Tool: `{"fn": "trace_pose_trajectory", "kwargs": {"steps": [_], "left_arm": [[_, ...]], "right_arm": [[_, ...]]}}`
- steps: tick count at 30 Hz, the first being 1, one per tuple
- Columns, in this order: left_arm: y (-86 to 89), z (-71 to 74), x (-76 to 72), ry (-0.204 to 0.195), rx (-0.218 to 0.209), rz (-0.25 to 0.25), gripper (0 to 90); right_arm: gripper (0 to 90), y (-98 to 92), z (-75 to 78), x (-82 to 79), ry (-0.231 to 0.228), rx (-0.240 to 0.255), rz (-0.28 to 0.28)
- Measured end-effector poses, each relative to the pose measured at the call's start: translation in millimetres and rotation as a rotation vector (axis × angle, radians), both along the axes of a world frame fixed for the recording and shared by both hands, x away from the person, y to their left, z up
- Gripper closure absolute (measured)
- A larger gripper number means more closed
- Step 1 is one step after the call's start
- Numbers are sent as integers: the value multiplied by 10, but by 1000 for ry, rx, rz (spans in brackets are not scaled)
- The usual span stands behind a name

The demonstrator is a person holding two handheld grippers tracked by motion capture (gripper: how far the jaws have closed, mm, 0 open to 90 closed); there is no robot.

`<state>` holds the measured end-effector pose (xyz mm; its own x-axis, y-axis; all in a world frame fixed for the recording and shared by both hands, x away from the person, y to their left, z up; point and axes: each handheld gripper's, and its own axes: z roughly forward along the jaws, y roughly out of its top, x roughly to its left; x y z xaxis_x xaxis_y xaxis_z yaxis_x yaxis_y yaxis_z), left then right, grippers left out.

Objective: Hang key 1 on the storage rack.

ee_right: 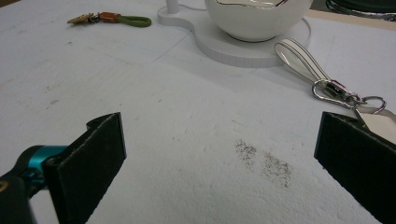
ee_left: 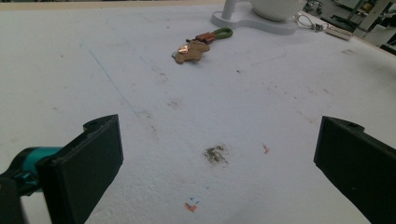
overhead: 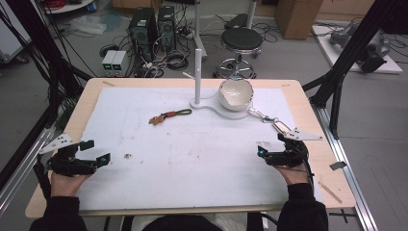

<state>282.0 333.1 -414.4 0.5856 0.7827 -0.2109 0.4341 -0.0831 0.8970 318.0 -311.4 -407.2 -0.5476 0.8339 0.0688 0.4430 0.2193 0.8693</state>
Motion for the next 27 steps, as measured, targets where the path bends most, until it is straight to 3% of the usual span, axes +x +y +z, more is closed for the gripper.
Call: {"fn": "trace_pose_trajectory", "kwargs": {"steps": [5,11,18,23,27], "left_arm": [[-3,-2,2,3,1,-1,18],[-57,-5,-4,20,30,-9,18],[-105,28,19,40,43,-26,18],[-145,41,67,64,52,-38,18],[-186,77,136,79,83,-48,18]], "right_arm": [[12,-3,-5,3,3,-5,-3],[12,13,-7,-1,-1,-21,-10],[12,0,-8,-9,5,0,-21],[12,0,-12,-3,4,-11,-19],[12,-2,-12,-2,2,-9,-20]]}}
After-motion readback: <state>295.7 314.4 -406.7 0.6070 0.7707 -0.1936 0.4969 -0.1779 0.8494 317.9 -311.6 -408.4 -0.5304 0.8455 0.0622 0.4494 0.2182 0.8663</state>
